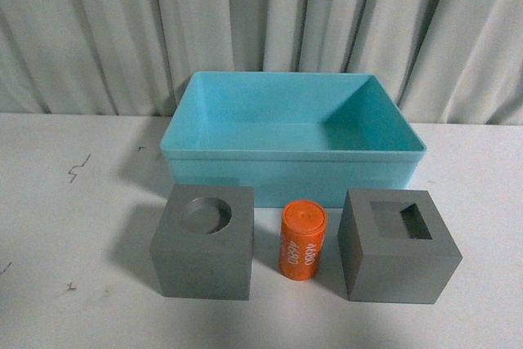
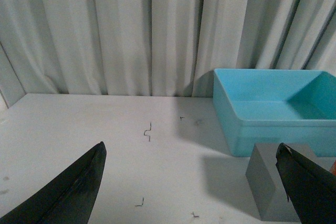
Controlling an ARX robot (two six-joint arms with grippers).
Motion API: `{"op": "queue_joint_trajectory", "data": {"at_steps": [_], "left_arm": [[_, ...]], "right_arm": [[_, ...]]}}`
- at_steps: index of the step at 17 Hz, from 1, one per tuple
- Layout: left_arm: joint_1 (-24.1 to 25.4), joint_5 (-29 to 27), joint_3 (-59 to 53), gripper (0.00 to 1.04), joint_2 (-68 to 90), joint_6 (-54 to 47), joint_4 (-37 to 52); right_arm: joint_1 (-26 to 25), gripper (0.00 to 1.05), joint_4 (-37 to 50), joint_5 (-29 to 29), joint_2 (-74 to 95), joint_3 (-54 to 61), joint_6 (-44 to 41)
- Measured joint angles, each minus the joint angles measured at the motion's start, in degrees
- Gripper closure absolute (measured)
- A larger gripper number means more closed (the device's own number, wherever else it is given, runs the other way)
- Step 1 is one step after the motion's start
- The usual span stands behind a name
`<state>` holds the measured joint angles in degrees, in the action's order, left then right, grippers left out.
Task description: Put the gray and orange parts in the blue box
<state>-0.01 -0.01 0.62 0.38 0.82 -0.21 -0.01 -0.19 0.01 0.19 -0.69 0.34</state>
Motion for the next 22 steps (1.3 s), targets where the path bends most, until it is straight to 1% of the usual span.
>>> {"op": "queue_joint_trajectory", "data": {"at_steps": [9, 10, 11, 12, 13, 14, 15, 16, 17, 19, 20, 22], "left_arm": [[0.0, 0.0, 0.0, 0.07, 0.0, 0.0, 0.0], [0.0, 0.0, 0.0, 0.07, 0.0, 0.0, 0.0], [0.0, -0.1, 0.0, 0.07, 0.0, 0.0, 0.0], [0.0, 0.0, 0.0, 0.07, 0.0, 0.0, 0.1], [0.0, 0.0, 0.0, 0.07, 0.0, 0.0, 0.0], [0.0, 0.0, 0.0, 0.07, 0.0, 0.0, 0.0], [0.0, 0.0, 0.0, 0.07, 0.0, 0.0, 0.0], [0.0, 0.0, 0.0, 0.07, 0.0, 0.0, 0.0], [0.0, 0.0, 0.0, 0.07, 0.0, 0.0, 0.0], [0.0, 0.0, 0.0, 0.07, 0.0, 0.0, 0.0], [0.0, 0.0, 0.0, 0.07, 0.0, 0.0, 0.0], [0.0, 0.0, 0.0, 0.07, 0.0, 0.0, 0.0]], "right_arm": [[0.0, 0.06, 0.0, 0.0, 0.0, 0.0, 0.0], [0.7, 0.06, -9.3, 3.2, 2.7, -2.9, 2.3], [-0.2, 0.06, -16.7, 6.3, 12.7, -7.6, 5.2], [-4.0, 0.06, -16.9, 6.1, 22.1, -11.5, 6.7], [-7.0, 0.06, -13.8, 4.8, 27.3, -13.7, 6.7], [-9.8, 0.06, -7.7, 2.3, 34.6, -17.9, 6.1], [-9.6, 0.06, -1.4, 0.3, 41.9, -22.6, 4.5], [-7.6, 0.06, 3.1, -1.2, 48.7, -26.5, 2.5], [-3.9, 0.06, 6.5, -1.8, 57.3, -29.6, 0.5], [1.4, 0.06, 9.2, -1.1, 66.9, -30.7, -1.2], [3.9, 0.06, 9.2, -0.8, 71.7, -31.7, -1.4], [6.6, 0.06, 10.2, 0.2, 78.3, -33.5, -0.9]]}}
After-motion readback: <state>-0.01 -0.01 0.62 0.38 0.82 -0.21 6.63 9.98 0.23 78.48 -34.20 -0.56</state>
